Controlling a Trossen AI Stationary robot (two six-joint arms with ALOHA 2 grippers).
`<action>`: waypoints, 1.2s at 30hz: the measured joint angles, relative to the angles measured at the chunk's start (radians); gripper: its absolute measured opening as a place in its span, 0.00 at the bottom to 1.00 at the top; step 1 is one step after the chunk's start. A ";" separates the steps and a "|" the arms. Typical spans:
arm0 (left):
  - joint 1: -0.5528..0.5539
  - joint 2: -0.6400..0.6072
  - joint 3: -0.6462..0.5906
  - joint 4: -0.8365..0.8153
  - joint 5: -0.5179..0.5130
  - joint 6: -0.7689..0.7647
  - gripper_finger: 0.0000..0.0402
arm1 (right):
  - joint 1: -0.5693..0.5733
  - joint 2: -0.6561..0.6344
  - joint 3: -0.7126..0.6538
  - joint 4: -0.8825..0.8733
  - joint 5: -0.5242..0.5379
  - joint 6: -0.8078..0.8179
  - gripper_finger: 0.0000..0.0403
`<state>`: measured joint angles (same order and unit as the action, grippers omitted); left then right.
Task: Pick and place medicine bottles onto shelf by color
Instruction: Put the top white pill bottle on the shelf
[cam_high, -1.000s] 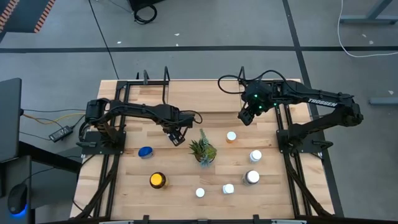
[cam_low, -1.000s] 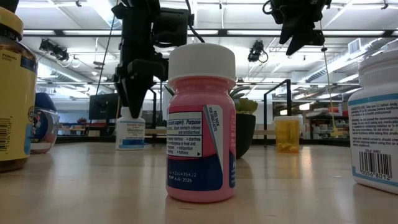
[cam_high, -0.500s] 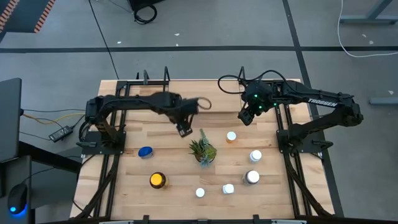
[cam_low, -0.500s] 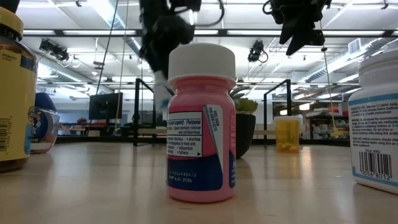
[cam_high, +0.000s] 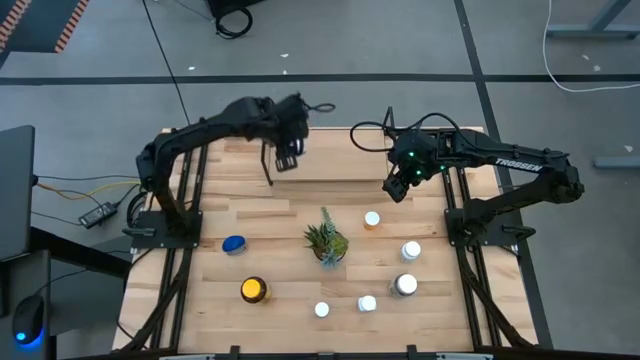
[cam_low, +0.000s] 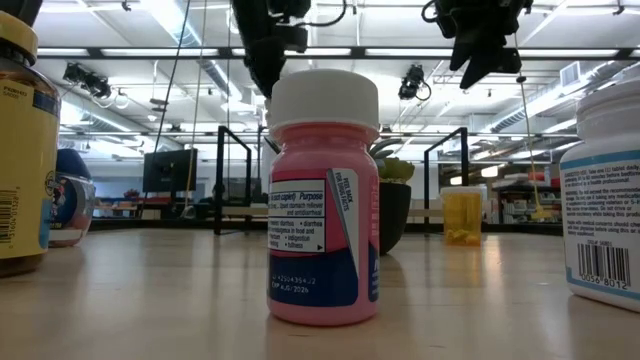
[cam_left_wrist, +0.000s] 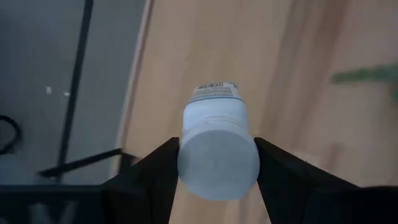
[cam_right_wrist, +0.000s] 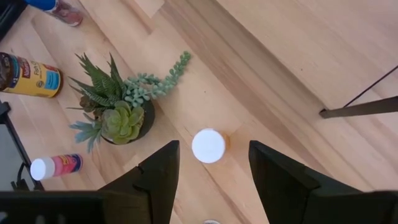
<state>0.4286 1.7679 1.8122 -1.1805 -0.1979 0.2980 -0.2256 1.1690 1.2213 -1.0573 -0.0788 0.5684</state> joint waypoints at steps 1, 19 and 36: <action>0.018 0.006 0.000 0.008 -0.001 0.038 0.48 | 0.000 0.000 0.000 0.000 0.000 -0.003 0.50; 0.147 0.347 0.249 -0.004 -0.073 0.393 0.48 | 0.000 0.000 0.000 0.001 0.000 -0.075 0.50; 0.214 0.457 0.356 -0.156 -0.060 0.319 0.49 | 0.000 0.000 0.000 0.001 0.056 -0.083 0.50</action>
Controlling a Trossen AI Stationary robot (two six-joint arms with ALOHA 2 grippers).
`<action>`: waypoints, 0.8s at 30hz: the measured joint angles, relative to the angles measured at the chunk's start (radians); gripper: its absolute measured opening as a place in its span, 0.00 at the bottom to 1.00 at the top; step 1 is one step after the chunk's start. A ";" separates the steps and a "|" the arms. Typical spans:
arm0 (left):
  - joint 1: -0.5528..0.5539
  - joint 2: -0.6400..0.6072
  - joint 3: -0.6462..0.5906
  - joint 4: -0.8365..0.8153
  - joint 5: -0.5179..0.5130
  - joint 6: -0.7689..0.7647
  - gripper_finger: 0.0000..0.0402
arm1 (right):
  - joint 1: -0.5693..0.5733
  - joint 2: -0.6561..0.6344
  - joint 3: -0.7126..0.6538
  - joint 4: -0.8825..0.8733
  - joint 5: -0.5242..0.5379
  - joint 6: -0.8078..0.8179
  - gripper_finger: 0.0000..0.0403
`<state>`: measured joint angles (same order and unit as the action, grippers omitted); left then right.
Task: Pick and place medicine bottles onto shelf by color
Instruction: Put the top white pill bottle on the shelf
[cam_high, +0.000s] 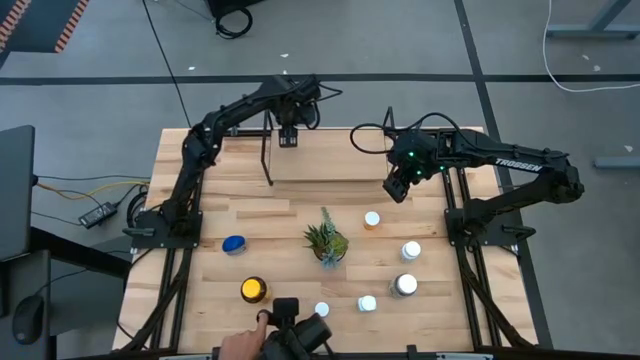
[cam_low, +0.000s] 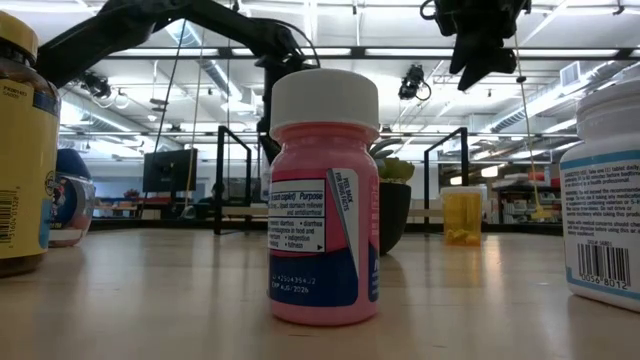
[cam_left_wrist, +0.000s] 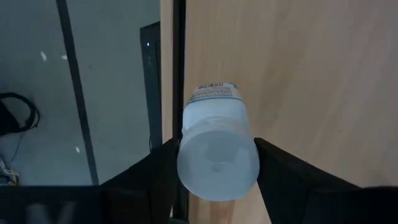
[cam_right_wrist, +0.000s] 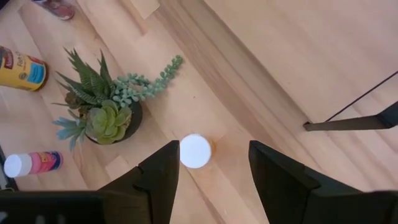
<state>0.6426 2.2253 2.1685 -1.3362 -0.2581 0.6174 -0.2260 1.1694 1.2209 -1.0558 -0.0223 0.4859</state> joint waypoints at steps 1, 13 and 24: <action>0.000 0.000 0.000 0.000 0.005 -0.003 0.49 | 0.000 0.000 0.000 0.000 0.005 0.002 0.50; 0.020 0.036 0.000 0.022 0.045 -0.047 0.50 | 0.000 0.000 0.000 0.000 0.011 0.053 0.50; 0.021 0.040 0.000 -0.016 0.039 0.075 0.49 | 0.000 0.000 0.000 0.001 0.015 0.055 0.50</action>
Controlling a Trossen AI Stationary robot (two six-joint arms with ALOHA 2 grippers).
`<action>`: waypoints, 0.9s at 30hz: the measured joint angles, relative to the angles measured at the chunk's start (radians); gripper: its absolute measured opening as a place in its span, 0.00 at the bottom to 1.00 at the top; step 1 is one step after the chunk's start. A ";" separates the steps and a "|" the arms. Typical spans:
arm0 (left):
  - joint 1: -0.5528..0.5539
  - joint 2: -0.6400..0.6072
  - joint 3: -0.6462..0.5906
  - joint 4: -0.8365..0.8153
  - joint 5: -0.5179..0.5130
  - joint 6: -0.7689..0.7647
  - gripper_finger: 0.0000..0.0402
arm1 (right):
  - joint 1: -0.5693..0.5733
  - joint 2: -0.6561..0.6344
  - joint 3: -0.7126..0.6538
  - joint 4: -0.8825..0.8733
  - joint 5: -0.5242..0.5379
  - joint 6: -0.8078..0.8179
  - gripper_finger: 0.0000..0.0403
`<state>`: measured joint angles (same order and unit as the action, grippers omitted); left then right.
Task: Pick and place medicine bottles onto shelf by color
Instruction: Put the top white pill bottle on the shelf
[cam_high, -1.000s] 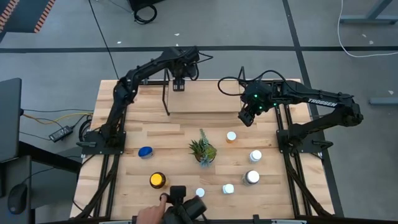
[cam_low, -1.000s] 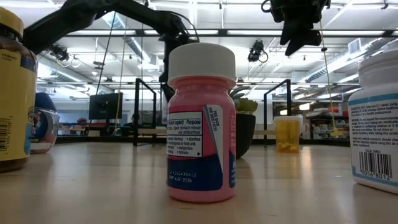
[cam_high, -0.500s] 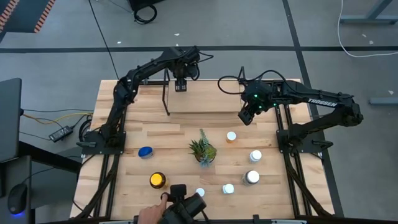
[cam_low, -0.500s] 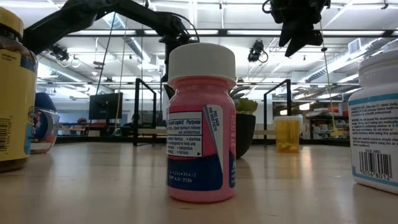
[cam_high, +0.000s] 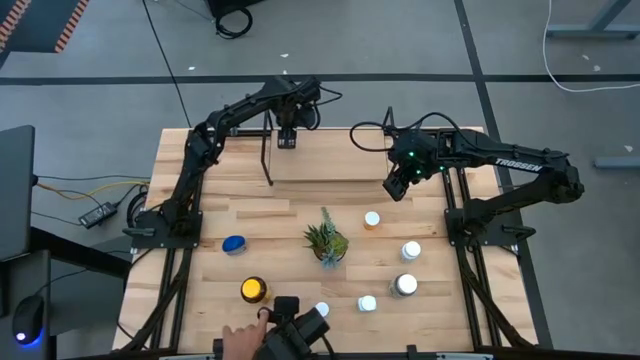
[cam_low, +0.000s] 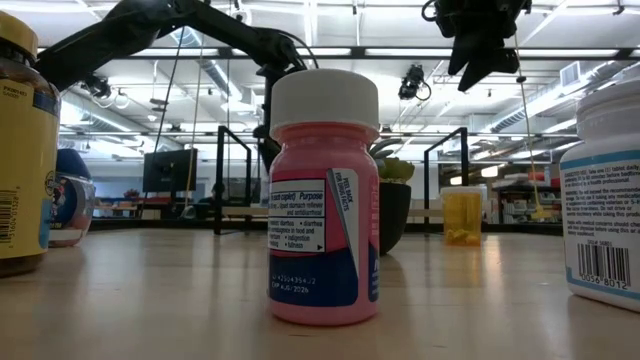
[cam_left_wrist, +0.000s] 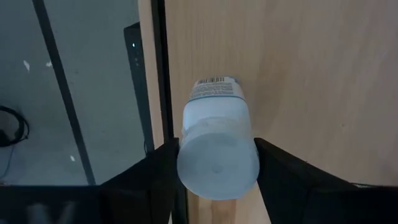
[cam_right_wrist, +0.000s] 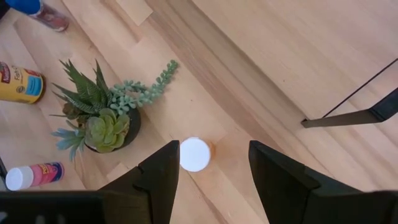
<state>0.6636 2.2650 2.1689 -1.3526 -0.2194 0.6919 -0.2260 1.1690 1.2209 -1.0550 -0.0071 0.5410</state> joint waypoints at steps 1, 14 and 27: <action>0.000 0.000 0.000 -0.003 0.000 0.001 0.50 | 0.000 0.000 0.000 0.000 0.000 0.000 0.50; 0.001 0.001 0.000 0.007 -0.033 0.035 0.50 | 0.000 0.000 0.000 0.000 0.000 -0.018 0.50; -0.010 0.002 0.003 -0.013 -0.052 -0.057 0.56 | 0.000 0.000 0.000 0.000 0.000 -0.024 0.50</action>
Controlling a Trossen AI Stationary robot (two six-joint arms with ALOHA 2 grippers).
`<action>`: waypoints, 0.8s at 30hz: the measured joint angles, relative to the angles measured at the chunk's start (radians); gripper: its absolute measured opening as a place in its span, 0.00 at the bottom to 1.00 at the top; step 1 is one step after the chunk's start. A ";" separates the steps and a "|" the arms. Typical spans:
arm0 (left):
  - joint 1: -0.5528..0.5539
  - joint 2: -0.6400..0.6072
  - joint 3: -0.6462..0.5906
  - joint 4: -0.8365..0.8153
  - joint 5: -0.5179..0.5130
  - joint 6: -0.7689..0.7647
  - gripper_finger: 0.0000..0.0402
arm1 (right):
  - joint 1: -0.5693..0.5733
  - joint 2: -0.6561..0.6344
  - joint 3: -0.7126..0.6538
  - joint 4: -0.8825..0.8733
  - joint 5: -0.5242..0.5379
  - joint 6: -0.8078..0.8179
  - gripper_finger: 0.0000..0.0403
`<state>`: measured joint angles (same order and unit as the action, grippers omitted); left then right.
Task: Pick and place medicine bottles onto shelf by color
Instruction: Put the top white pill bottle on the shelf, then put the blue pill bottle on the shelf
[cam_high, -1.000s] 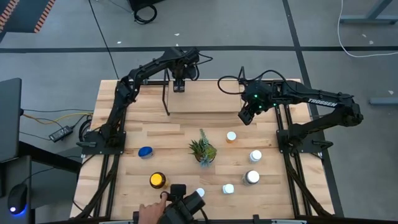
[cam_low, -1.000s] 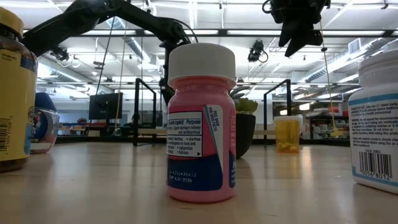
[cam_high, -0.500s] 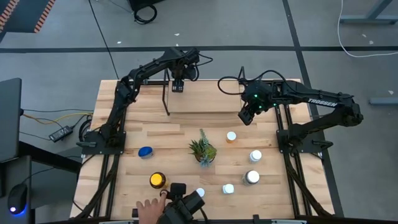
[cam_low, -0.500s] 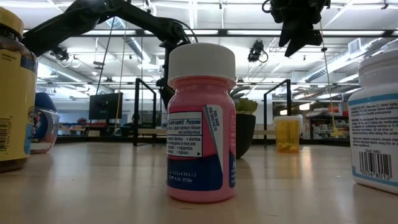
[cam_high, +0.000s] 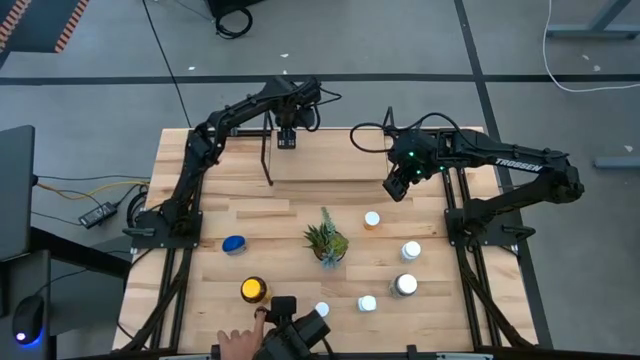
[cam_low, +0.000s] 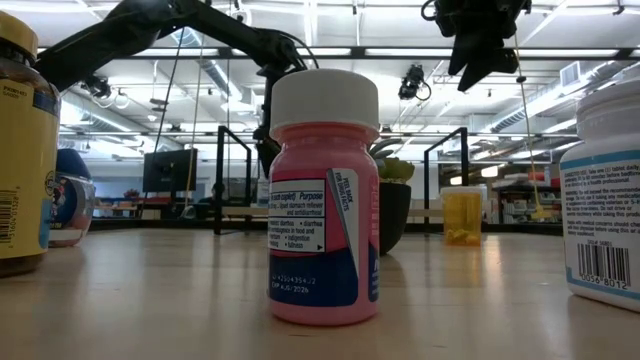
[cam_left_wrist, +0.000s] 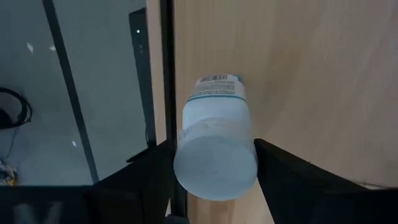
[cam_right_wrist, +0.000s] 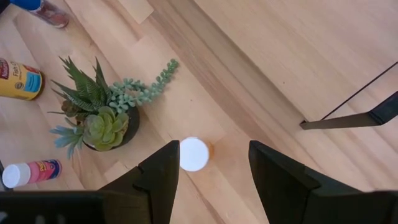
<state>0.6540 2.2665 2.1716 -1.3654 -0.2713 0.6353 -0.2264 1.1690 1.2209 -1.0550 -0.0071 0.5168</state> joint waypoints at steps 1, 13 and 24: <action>-0.001 0.000 0.007 -0.012 0.000 -0.004 0.56 | 0.000 0.000 0.000 0.000 0.000 -0.004 0.50; -0.007 -0.004 0.142 -0.092 -0.016 0.002 0.74 | 0.000 0.000 0.000 -0.001 0.000 -0.027 0.50; -0.144 -0.062 0.181 -0.204 0.013 -0.341 0.73 | 0.000 0.000 0.000 -0.001 0.000 -0.080 0.50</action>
<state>0.5101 2.2049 2.3524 -1.5696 -0.2580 0.2942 -0.2261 1.1690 1.2209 -1.0561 -0.0072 0.4371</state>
